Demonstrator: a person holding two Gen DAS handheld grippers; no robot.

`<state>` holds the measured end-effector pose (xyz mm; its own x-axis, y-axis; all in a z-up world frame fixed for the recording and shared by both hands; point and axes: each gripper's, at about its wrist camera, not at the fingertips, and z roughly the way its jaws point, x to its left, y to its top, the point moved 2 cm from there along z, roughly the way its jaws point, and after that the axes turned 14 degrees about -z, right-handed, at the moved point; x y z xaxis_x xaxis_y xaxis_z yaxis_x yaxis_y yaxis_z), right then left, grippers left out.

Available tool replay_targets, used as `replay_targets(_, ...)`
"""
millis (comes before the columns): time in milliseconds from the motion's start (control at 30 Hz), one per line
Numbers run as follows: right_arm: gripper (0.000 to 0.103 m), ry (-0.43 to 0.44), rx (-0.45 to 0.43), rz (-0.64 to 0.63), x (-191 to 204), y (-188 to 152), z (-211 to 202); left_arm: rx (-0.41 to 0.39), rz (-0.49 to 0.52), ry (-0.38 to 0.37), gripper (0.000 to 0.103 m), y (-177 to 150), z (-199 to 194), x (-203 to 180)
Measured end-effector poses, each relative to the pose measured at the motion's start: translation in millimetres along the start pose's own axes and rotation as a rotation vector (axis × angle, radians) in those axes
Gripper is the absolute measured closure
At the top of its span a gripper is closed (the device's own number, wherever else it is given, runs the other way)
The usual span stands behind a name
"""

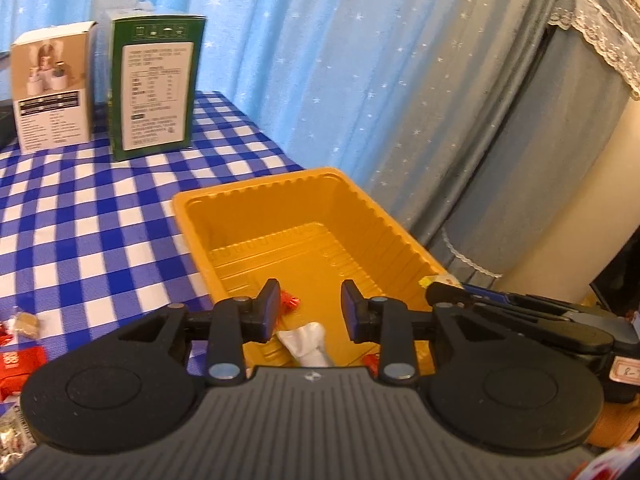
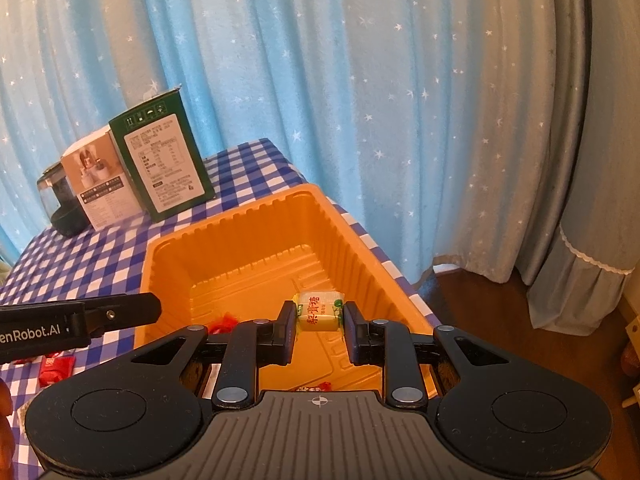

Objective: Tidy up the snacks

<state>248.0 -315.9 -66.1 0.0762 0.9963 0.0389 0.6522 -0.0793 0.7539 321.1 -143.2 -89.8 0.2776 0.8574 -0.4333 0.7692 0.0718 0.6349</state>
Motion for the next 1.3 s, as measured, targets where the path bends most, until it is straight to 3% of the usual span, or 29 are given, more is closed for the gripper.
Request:
replay_targets(467, 0.077, 0.06, -0.044, 0.021, 7, 3, -4, -0.029, -0.016, 0.043, 0.071, 4, -15, 14)
replay_targets(600, 0.051, 0.074, -0.055, 0.038, 7, 5, -4, -0.031, -0.016, 0.046, 0.068, 4, -17, 15)
replay_targets(1300, 0.051, 0.07, -0.056, 0.026, 16, 6, -7, -0.039, -0.015, 0.081, 0.06, 3, -25, 24)
